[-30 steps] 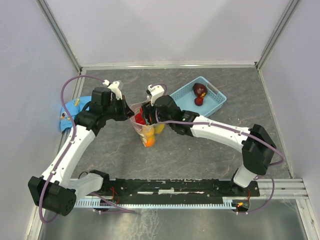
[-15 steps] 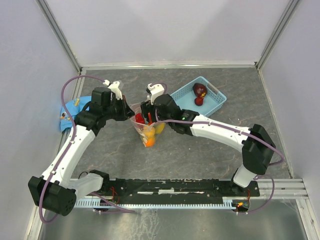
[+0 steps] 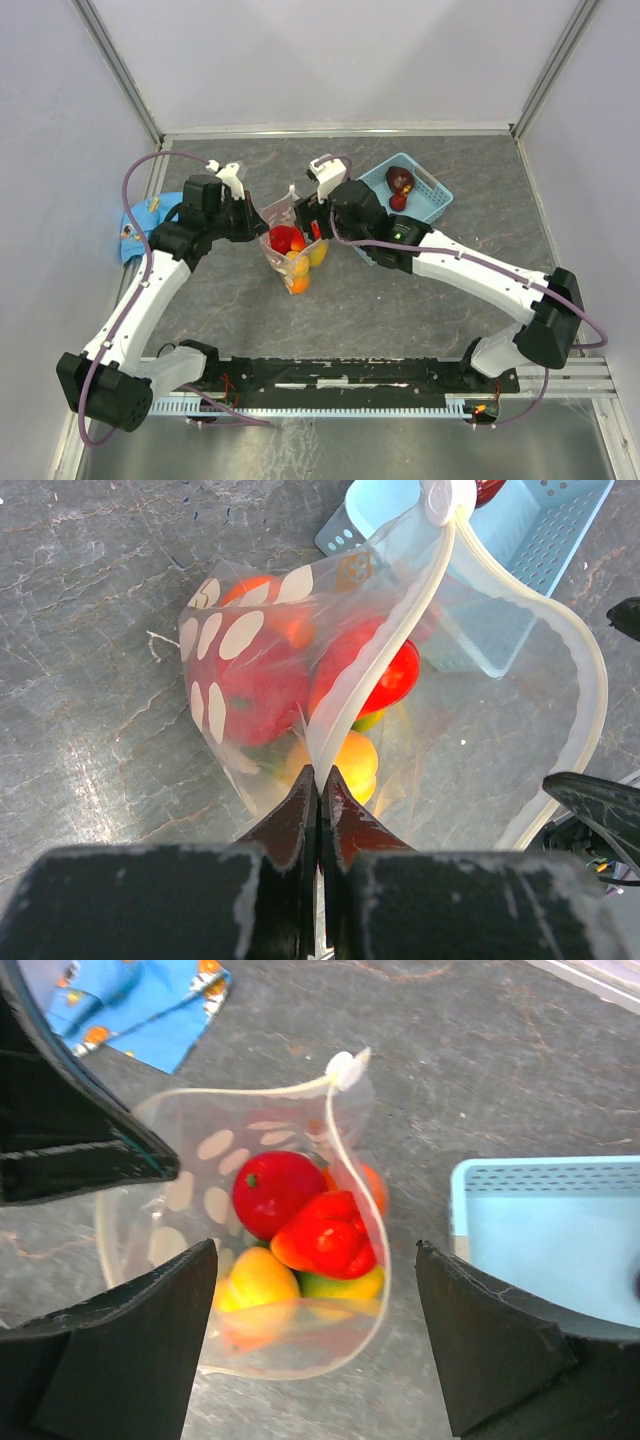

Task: Place the food in the zip-top bag and seal the zipper
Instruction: Place the fake fruit in the zipper food storage bag, then pick up the fake fruit from the bin.

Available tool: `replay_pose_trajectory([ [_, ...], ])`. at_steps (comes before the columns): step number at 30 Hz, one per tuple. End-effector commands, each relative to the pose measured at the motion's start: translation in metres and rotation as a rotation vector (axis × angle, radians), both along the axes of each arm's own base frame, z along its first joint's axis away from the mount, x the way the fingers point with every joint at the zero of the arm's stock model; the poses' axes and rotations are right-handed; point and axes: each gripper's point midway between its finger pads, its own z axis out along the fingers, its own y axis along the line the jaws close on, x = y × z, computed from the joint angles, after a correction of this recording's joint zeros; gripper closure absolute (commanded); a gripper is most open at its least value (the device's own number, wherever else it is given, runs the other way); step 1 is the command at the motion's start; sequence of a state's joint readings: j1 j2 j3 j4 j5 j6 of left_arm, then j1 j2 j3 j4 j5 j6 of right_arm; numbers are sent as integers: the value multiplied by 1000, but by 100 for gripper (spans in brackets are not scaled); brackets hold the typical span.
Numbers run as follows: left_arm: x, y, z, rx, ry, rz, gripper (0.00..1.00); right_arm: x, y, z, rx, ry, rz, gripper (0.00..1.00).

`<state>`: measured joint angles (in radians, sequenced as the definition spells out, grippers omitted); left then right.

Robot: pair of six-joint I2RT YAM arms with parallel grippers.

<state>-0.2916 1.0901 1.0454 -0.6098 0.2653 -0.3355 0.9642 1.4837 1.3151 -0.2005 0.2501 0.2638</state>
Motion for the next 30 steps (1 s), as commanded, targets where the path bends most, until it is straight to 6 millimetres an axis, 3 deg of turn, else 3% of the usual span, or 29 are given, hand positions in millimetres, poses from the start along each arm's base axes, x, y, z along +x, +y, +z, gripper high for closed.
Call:
replay_pose_trajectory([
  [1,4,-2,15,-16,-68,-19,97,11,-32,15,-111,-65,-61,10],
  [11,5,-2,15,-18,-68,-21,97,61,-119,1,-239,-55,-279,1],
  [17,6,-2,13,-15,-63,-18,97,98,-161,-29,-251,27,-392,1],
  [21,7,-1,10,-8,-55,-15,97,105,-162,-39,-211,74,-362,1],
  [25,8,-1,8,-5,-48,-13,97,101,-154,-31,-147,60,-295,1],
  [30,8,-1,8,-7,-48,-14,97,121,-188,-48,-186,94,-422,1],
])
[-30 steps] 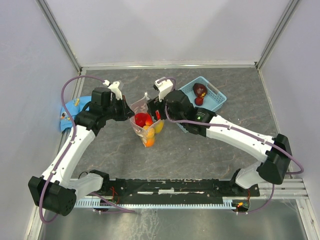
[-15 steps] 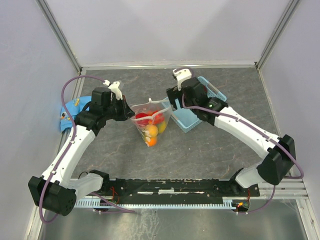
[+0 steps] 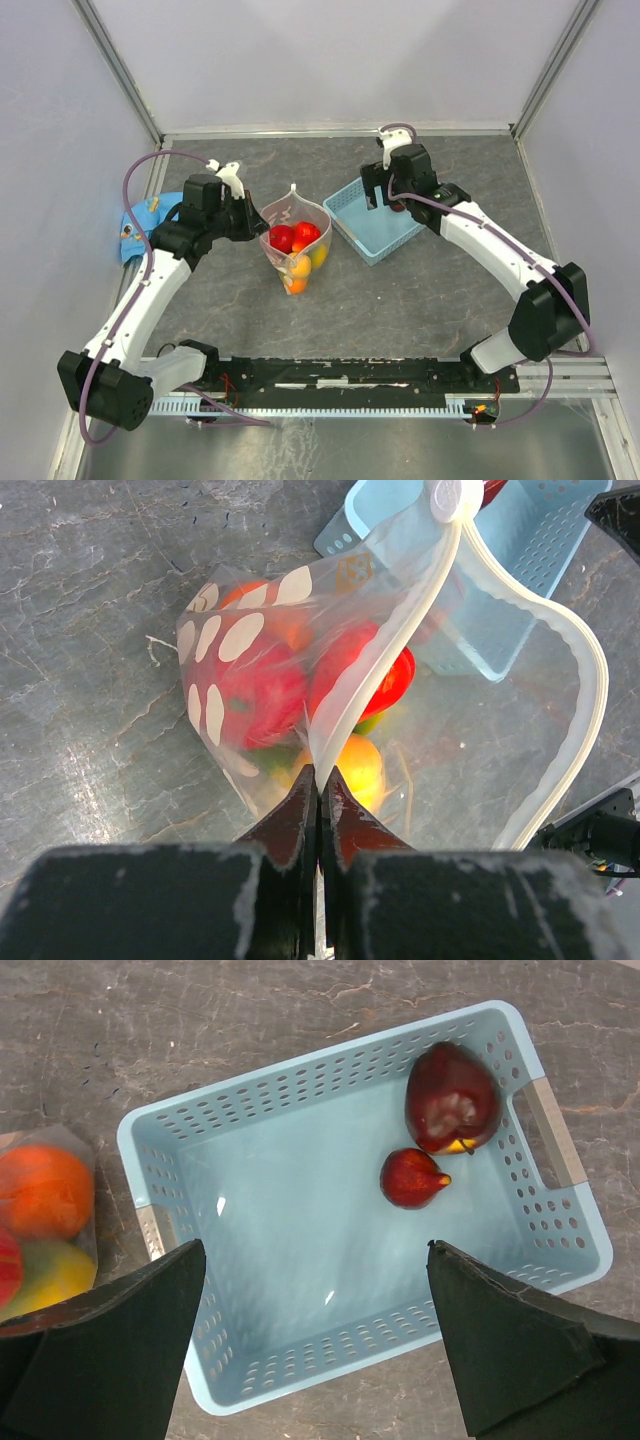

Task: Place the food in the zip-top bag and seal the zipper
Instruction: Pick up the fake fruit from the bin.

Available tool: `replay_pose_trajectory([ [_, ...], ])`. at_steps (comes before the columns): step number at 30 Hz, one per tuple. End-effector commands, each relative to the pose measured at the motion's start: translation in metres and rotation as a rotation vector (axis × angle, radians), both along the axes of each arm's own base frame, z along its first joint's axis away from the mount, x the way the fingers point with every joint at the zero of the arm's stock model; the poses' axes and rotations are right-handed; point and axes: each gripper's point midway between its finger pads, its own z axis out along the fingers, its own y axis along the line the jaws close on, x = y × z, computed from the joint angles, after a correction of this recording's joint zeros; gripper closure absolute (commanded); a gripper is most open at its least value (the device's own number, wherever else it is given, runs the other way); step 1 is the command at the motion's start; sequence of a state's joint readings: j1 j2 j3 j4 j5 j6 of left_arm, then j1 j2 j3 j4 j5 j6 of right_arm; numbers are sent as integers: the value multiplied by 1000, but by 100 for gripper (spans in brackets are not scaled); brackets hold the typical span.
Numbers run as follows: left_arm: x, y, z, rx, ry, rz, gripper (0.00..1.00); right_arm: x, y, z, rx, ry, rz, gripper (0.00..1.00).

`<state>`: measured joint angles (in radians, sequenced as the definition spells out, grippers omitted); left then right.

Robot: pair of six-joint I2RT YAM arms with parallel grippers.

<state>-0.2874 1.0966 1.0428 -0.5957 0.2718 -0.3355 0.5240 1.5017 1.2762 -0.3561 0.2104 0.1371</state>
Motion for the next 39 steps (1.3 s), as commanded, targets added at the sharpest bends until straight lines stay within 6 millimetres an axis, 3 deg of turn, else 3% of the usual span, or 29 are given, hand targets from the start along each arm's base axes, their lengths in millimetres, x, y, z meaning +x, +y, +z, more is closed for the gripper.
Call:
replay_pose_trajectory([
  [1,5,-1,8,-1,-44,-13,97,24,-25,3,35,-24,-104,0],
  [13,6,1,6,5,-40,-8,97,77,-68,-73,131,118,-295,2],
  [21,7,1,3,2,-30,-9,97,95,-62,-121,169,217,-272,12],
  [39,7,-1,2,-5,-19,-16,97,101,-58,-168,133,321,-266,28],
])
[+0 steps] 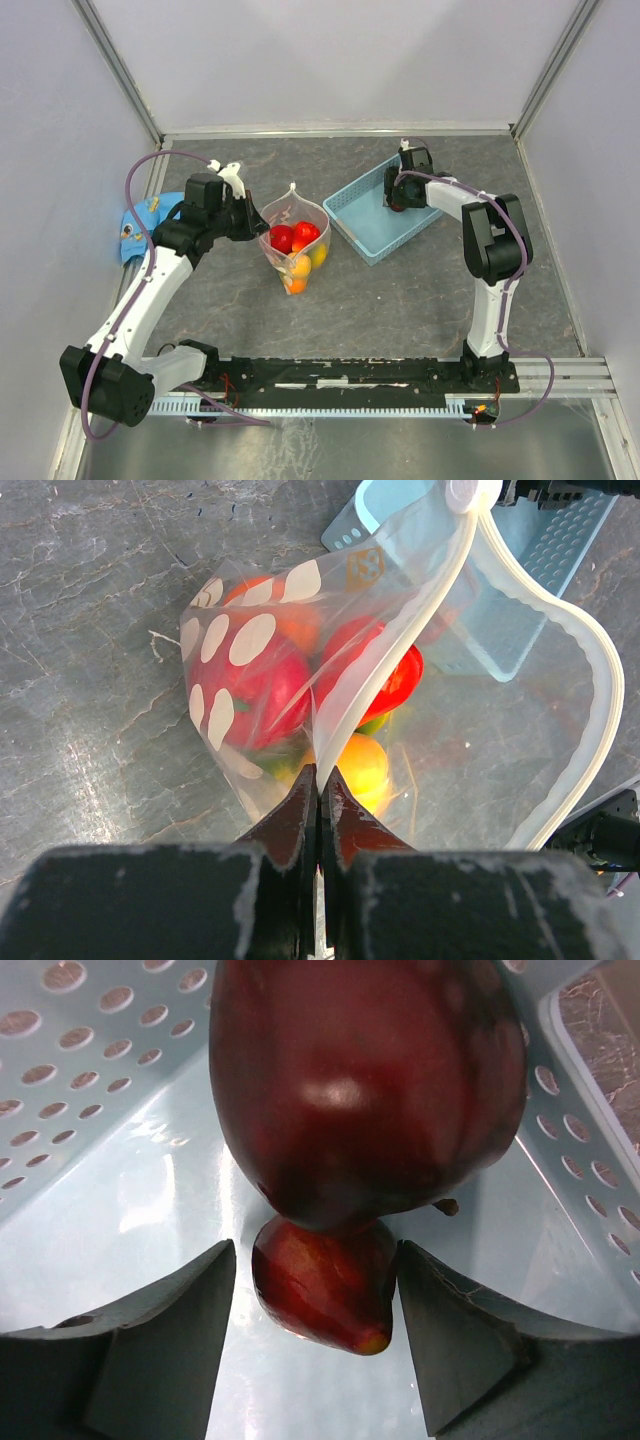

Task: Place the food in the zip-top bag and seal the zipper
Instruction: Pick up the fake fruit from the bin, then place the fake fruit in the zipper food storage bag.

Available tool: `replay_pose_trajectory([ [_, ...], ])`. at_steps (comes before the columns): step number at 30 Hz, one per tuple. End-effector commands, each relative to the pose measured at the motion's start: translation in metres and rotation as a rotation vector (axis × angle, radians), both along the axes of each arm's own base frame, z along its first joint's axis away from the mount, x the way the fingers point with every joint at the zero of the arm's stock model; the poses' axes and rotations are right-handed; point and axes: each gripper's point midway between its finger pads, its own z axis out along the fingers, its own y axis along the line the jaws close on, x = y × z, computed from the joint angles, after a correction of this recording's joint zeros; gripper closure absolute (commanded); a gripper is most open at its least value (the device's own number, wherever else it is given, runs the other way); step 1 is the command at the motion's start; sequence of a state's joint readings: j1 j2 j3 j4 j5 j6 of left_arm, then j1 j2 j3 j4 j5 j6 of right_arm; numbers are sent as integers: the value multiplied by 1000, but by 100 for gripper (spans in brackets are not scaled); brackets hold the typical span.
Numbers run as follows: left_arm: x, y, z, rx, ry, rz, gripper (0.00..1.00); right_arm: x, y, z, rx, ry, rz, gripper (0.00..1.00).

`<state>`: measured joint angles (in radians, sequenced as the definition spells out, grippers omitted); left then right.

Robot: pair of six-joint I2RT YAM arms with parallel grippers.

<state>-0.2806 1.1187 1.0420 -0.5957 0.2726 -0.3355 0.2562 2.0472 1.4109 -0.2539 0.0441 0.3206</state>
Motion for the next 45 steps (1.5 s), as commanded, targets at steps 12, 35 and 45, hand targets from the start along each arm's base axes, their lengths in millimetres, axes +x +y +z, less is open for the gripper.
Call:
replay_pose_trajectory([
  [12,4,-2,9,-14,-45,-25,97,3,4,36,42,-75,0,44],
  [35,2,-3,13,-26,-54,-30,97,-90,81,203,96,-360,261,45],
  [45,1,-4,15,-30,-60,-32,97,-143,136,267,192,-502,440,45],
])
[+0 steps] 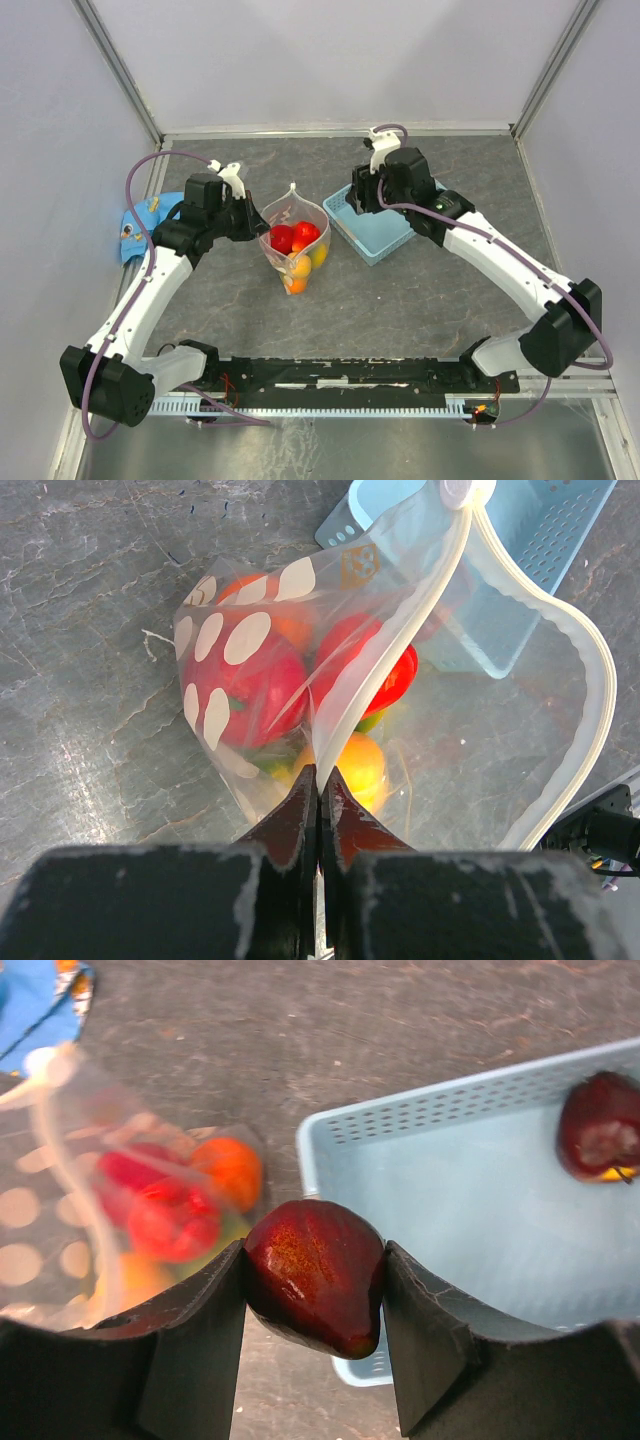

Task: Place the food in the zip-top bag and seal the zipper
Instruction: Place the fake fruit in the zipper food storage bag.

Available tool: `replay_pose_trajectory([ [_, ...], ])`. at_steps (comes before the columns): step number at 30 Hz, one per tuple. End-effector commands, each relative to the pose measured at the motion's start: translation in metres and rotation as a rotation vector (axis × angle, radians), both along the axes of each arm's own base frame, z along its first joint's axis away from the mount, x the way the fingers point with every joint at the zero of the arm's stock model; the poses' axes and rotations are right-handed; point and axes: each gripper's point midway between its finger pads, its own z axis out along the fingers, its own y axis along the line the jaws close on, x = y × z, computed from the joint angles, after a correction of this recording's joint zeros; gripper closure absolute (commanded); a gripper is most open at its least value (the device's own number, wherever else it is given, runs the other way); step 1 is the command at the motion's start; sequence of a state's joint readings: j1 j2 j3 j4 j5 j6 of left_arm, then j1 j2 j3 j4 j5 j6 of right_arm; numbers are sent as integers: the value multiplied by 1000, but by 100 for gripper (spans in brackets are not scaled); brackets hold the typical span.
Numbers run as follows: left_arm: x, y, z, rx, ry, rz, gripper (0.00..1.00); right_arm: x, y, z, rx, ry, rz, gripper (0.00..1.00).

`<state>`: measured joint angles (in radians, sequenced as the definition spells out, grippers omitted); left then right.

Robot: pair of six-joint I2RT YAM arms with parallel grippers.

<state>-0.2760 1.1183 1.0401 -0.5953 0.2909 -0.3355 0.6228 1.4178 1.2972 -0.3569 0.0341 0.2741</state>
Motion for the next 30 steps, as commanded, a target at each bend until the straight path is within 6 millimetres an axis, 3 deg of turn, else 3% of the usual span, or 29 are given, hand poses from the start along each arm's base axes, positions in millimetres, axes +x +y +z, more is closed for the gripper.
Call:
replay_pose_trajectory([
  [1,2,-3,15,-21,-64,-23,97,-15,16,50,68,-120,65,45],
  [8,2,-3,17,-25,-69,-24,97,-51,68,74,139,-178,245,44],
  [18,1,-4,18,-31,-70,-29,97,-87,129,79,105,-219,439,43],
  [21,1,-4,18,-31,-70,-30,97,-85,144,65,68,-203,461,43],
  [30,1,-4,17,-33,-66,-31,97,-49,162,24,-51,-195,390,40],
])
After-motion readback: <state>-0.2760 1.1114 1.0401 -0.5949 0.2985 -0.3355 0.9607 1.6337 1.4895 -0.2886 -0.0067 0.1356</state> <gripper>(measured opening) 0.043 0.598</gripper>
